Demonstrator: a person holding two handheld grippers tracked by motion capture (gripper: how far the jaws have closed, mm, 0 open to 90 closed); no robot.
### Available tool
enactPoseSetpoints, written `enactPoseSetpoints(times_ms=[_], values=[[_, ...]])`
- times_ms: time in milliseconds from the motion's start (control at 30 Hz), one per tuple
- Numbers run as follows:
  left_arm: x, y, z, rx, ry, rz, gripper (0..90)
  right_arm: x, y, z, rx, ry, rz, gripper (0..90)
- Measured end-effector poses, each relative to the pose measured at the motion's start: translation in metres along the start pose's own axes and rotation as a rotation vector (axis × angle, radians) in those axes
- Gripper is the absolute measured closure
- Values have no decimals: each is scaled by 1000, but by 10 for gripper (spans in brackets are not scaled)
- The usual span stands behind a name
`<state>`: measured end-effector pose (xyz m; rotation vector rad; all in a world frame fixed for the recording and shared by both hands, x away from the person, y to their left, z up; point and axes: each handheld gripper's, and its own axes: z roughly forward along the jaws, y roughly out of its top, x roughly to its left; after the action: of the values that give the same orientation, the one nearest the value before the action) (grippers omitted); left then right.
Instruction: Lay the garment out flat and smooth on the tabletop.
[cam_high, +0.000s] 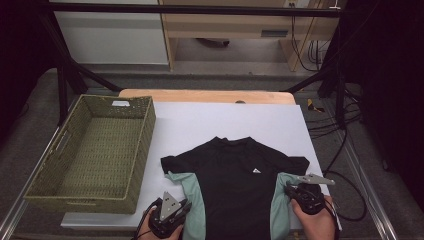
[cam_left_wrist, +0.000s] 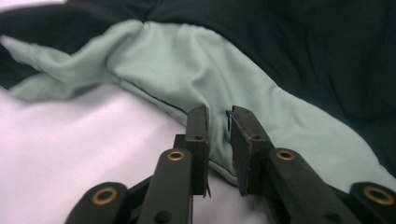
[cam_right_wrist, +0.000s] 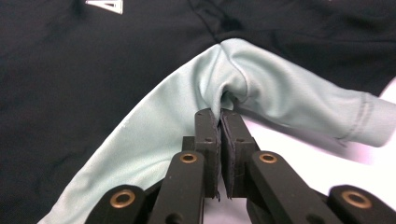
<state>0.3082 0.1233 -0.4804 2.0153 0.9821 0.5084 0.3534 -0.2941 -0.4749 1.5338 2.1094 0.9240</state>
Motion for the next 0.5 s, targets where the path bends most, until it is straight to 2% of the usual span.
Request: enactPoseSetpoints(times_ms=[67, 133, 200, 233, 333, 367, 433, 500], values=[[10, 7, -3, -29, 72, 13, 693, 1, 0, -1, -7, 2, -7, 862], [22, 13, -3, -49, 104, -8, 615, 1, 0, 0, -5, 4, -10, 861], [35, 20, 0, -65, 165, 7, 581, 2, 0, 1, -4, 5, -14, 861], [40, 23, 3, -65, 187, -2, 549, 2, 0, 1, -3, 6, -19, 860], [55, 29, 12, -63, 201, -23, 510, 3, 0, 0, -2, 4, -25, 860], [58, 30, 15, -57, 194, -25, 489, 4, 0, 0, -1, 4, -26, 860], [61, 33, 24, -21, 183, -35, 457, 4, 0, 0, 1, 5, -27, 860], [61, 32, 29, -5, 173, -25, 452, 4, 0, 1, 2, 7, -30, 859]])
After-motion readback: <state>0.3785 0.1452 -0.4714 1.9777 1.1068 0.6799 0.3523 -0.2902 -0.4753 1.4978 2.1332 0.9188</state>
